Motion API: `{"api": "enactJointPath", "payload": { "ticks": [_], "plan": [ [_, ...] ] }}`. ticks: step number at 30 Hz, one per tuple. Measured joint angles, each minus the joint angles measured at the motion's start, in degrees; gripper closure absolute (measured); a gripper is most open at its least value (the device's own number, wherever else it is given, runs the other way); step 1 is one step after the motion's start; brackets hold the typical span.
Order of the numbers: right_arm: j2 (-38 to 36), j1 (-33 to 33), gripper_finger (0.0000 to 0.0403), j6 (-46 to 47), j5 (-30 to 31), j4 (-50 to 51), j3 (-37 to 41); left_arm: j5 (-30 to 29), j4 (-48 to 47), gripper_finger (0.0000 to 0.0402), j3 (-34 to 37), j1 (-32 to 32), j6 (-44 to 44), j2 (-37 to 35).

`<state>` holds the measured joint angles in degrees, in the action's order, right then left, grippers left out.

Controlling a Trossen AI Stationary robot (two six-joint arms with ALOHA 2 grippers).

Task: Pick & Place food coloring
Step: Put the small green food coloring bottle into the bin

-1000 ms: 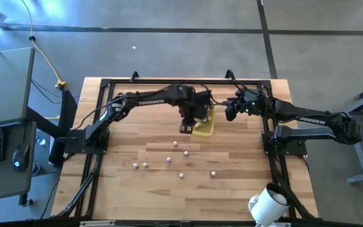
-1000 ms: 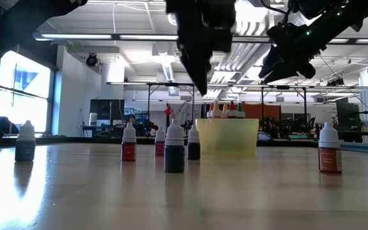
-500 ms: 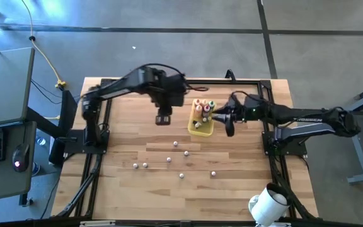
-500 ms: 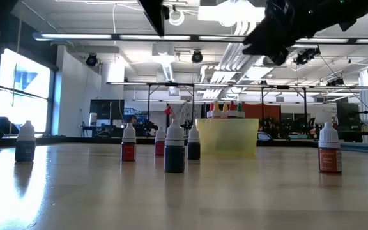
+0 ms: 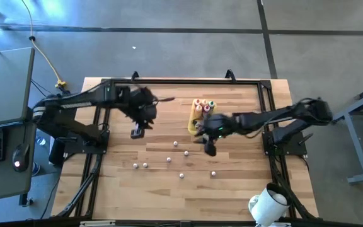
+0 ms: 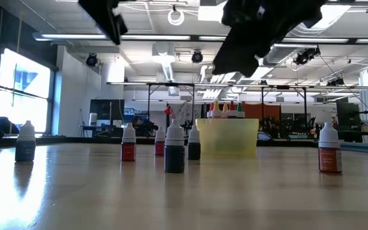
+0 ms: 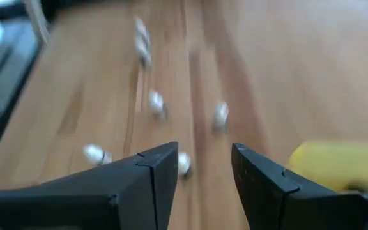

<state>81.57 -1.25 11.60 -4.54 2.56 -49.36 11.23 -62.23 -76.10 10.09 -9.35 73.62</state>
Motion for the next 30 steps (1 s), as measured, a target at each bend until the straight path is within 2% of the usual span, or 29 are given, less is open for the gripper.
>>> {"api": "enactJointPath", "payload": {
  "ticks": [2,5,9,18,23,30],
  "plan": [
    [4.34,-1.32,0.0263,3.30,-0.10,6.65,-4.45,0.30,6.81,0.0286,9.09,-0.03,2.93,-3.54],
    [10.38,-3.26,0.0263,3.90,1.22,15.86,-11.17,-0.63,13.24,0.0286,18.83,-0.01,6.39,-6.07],
    [16.79,-4.12,0.0263,2.12,0.34,22.08,-19.34,-4.53,17.36,0.0286,25.52,-0.01,10.02,-6.57],
    [26.89,-3.90,0.0263,-2.81,-0.28,32.77,-31.36,-6.62,20.47,0.0286,28.55,-0.01,11.26,-6.12],
    [31.05,-3.15,0.0263,-2.67,-3.12,32.78,-33.32,-6.83,20.43,0.0286,28.55,-0.01,11.17,-6.12],
    [32.92,-2.36,0.0263,-2.42,-3.00,33.45,-33.35,-6.84,20.34,0.0286,28.55,0.00,10.63,-6.12]
  ]
}}
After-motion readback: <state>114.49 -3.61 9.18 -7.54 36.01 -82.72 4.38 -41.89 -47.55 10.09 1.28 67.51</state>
